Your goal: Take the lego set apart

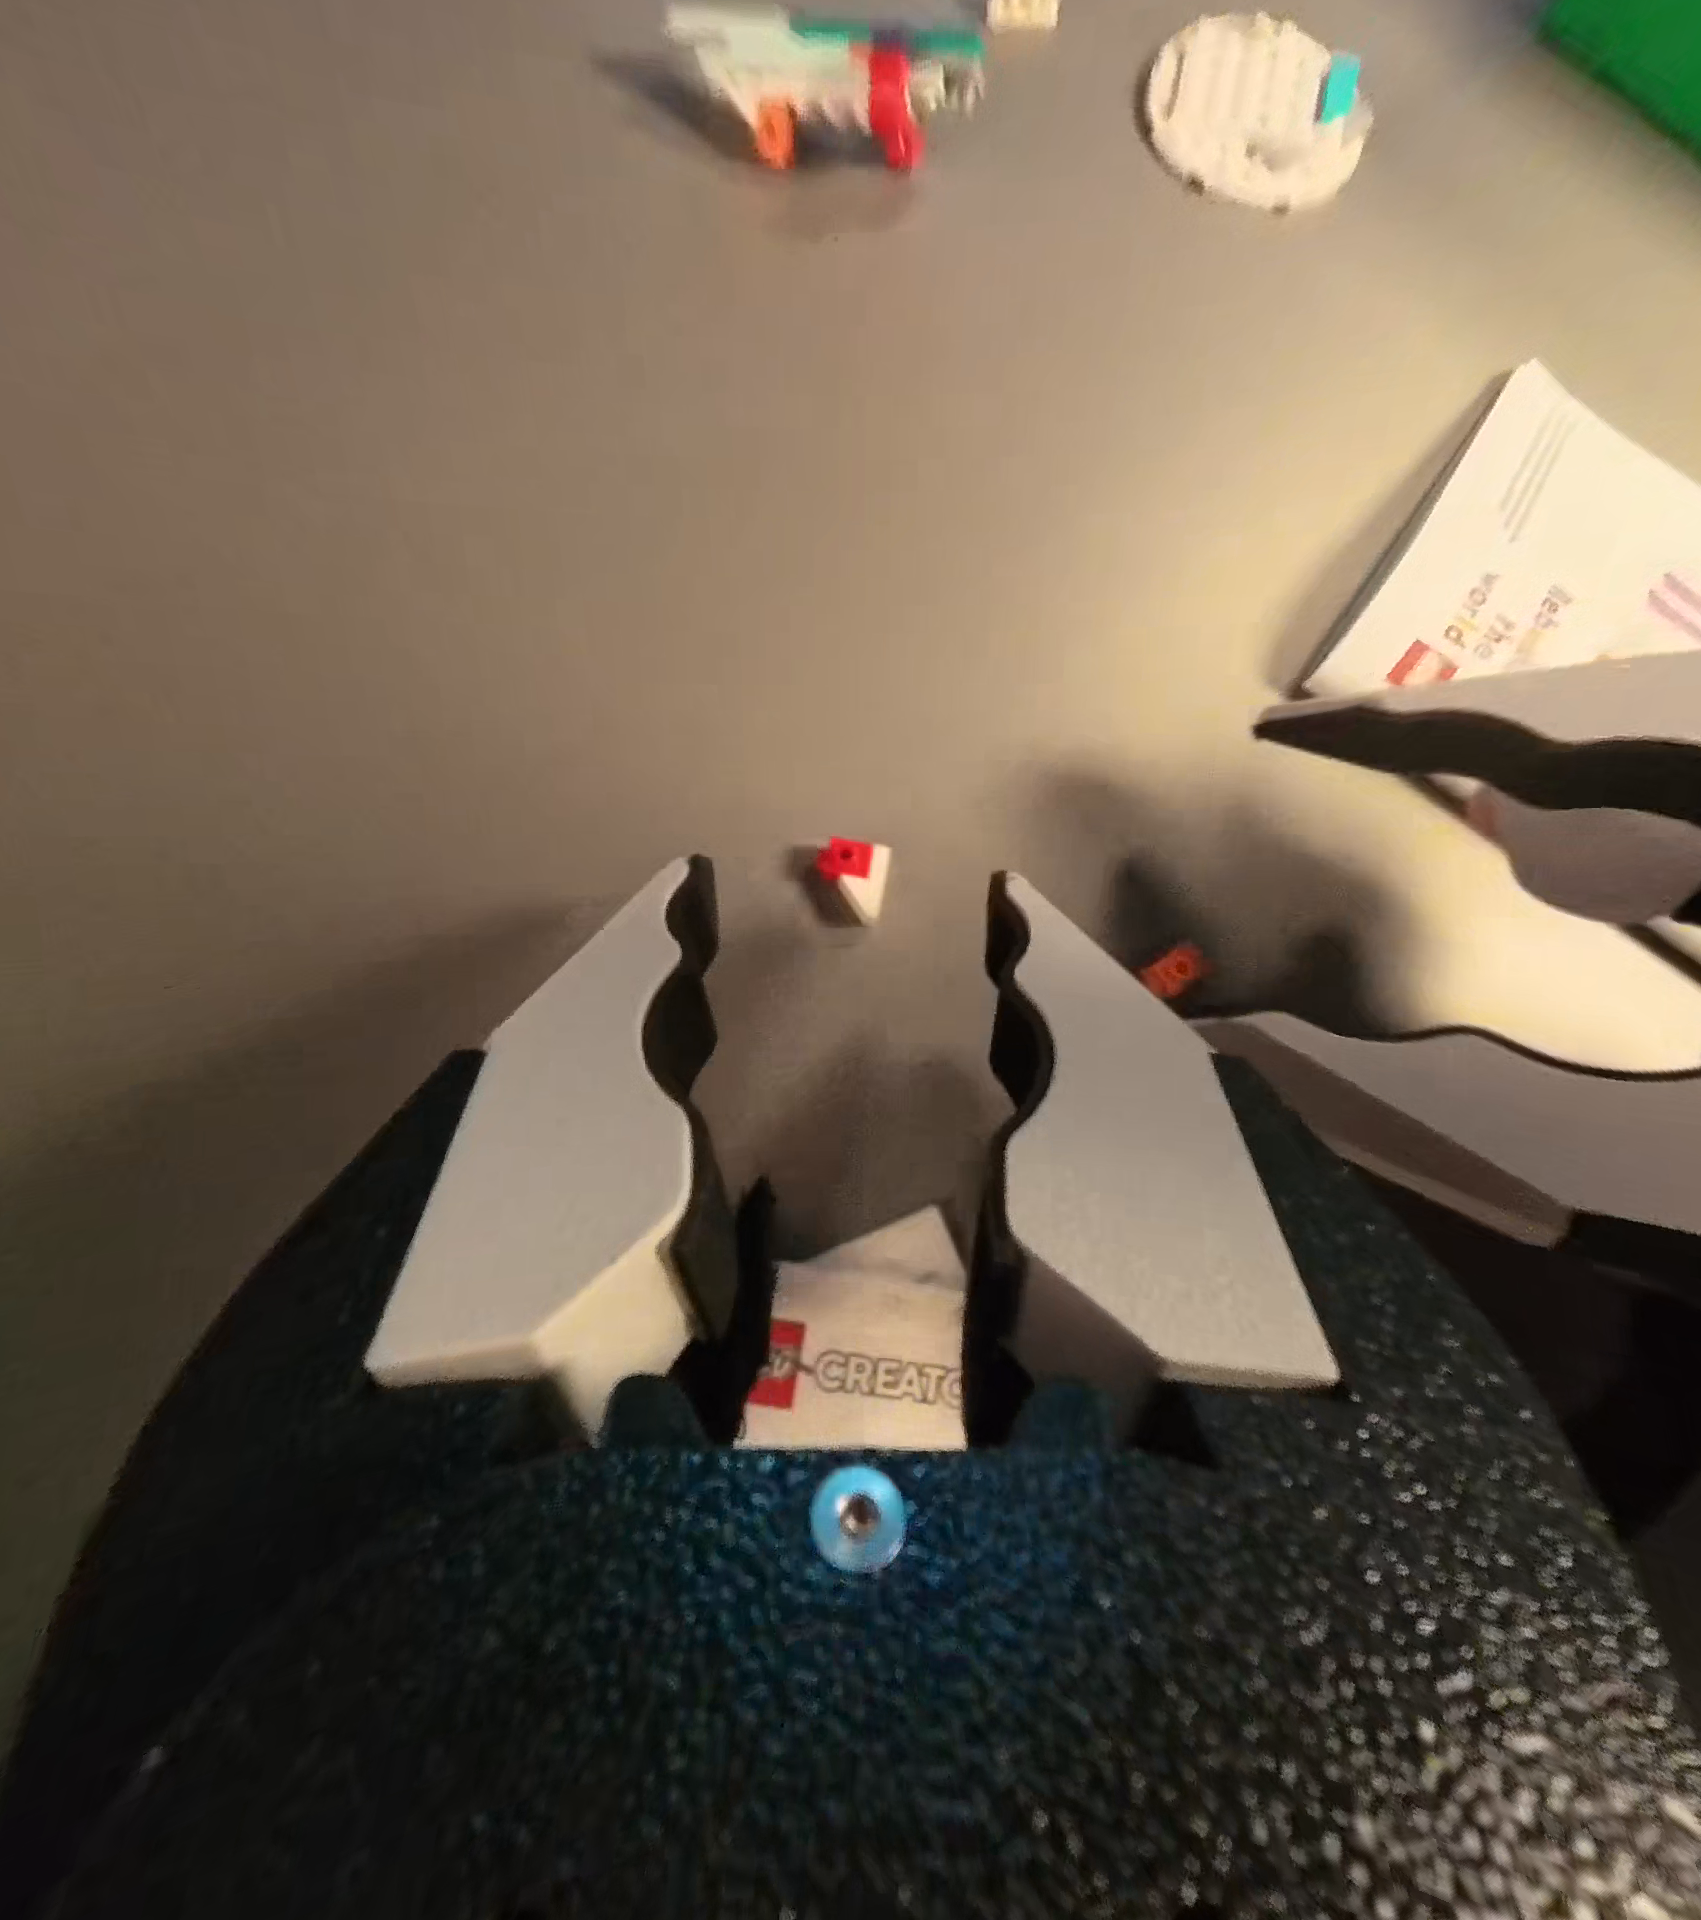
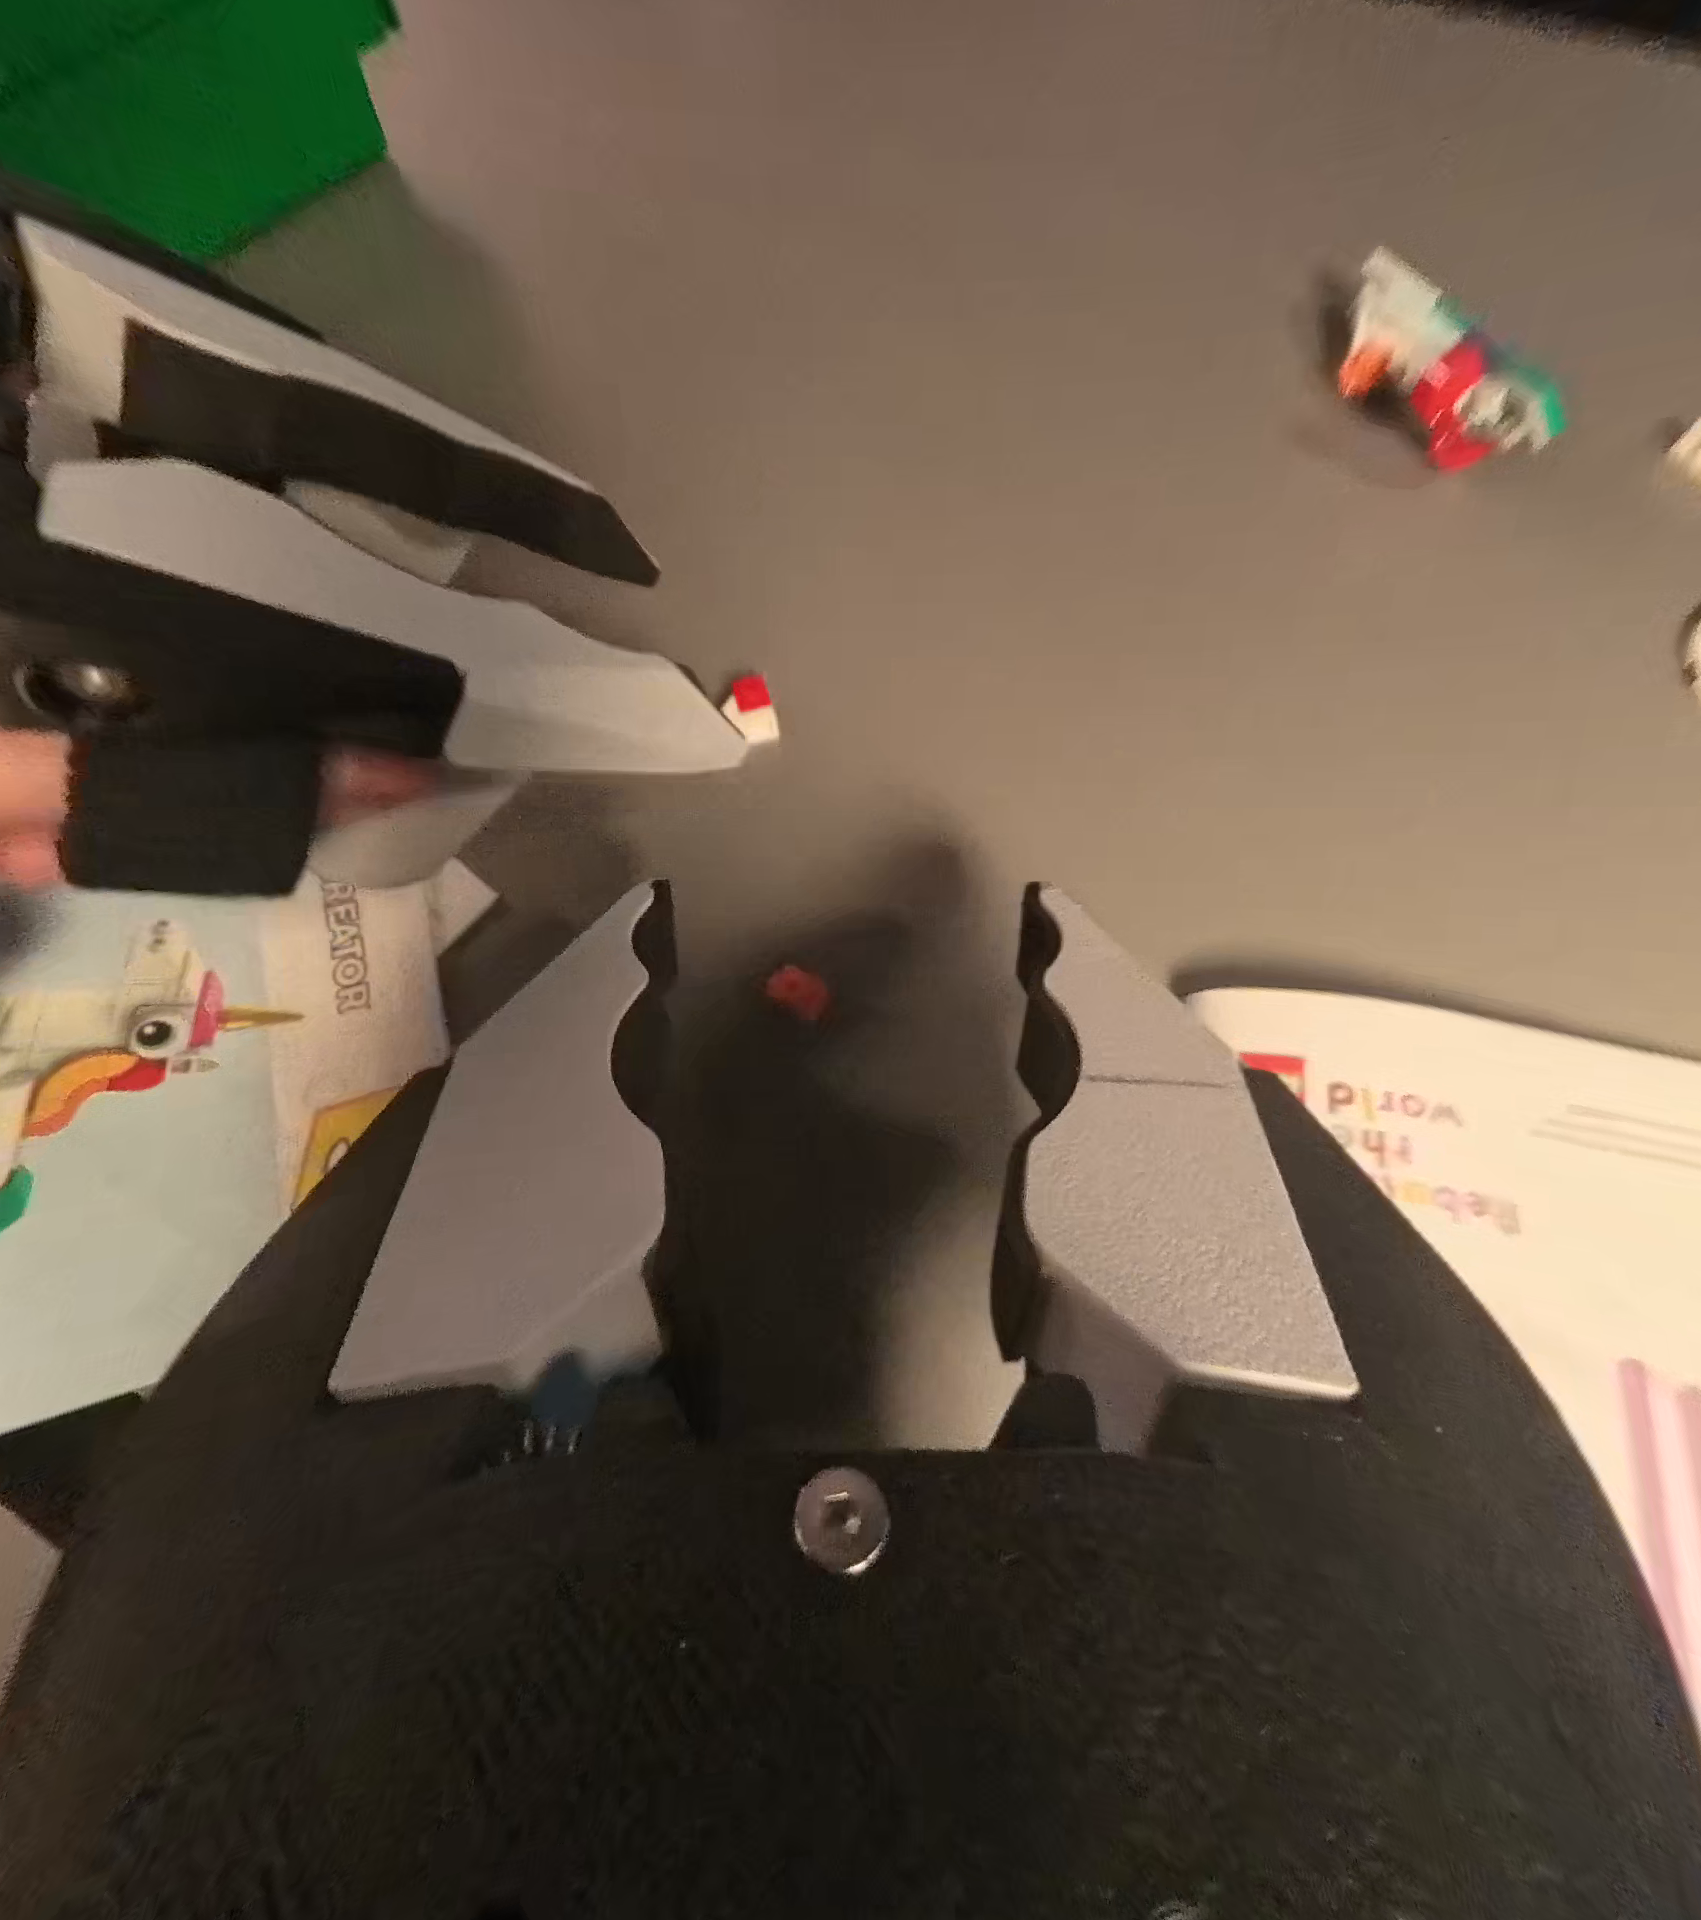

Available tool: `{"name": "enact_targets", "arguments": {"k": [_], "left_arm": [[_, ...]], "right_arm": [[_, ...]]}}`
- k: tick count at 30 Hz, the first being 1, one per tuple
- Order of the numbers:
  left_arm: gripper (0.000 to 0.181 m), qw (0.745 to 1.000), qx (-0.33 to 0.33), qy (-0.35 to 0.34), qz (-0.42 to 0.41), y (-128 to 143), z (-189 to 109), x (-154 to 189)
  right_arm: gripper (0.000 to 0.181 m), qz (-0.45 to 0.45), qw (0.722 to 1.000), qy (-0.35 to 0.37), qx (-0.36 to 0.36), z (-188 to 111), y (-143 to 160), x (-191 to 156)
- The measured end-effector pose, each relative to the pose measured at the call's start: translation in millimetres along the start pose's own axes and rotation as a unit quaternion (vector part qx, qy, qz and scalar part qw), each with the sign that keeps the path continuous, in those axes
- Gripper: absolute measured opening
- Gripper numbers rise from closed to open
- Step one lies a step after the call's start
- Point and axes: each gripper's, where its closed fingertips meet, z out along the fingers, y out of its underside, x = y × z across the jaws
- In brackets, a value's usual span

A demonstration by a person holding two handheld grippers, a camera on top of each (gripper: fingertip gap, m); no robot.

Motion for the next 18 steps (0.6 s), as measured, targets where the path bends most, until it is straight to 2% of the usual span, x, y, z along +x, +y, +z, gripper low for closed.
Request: {"name": "enact_targets", "arguments": {"k": [3,5,7,9,11,13,15,18], "left_arm": [[0.053,0.998,0.067,-0.011,0.004,-21.5,-27.0,-11.1],[0.048,0.992,0.124,-0.015,0.031,-38.2,-56.9,-13.1],[0.039,0.981,0.175,-0.015,0.083,-50.7,-92.8,-5.2],[0.032,0.966,0.218,-0.027,0.136,-57.3,-129.9,5.2],[0.023,0.949,0.258,-0.027,0.177,-58.6,-164.9,19.8],[0.012,0.938,0.279,0.013,0.206,-52.2,-191.9,44.5],[0.003,0.926,0.295,0.077,0.221,-40.7,-213.4,74.5],[0.001,0.898,0.338,0.168,0.226,-20.2,-246.8,121.6]], "right_arm": [[0.07,-0.048,0.997,0.031,0.051,-18.2,-20.7,0.2],[0.067,-0.072,0.991,0.065,0.094,-39.5,-39.0,2.5],[0.046,-0.081,0.983,0.094,0.133,-67.7,-56.3,2.1],[0.016,-0.082,0.976,0.117,0.164,-100.1,-67.7,-1.1],[0.012,-0.052,0.969,0.138,0.198,-139.6,-73.6,-3.8],[0.008,-0.006,0.962,0.157,0.226,-184.1,-70.8,-9.3],[0.008,0.028,0.953,0.182,0.242,-231.4,-55.9,-21.7],[0.008,0.071,0.938,0.244,0.235,-303.0,-3.1,-50.9]]}}
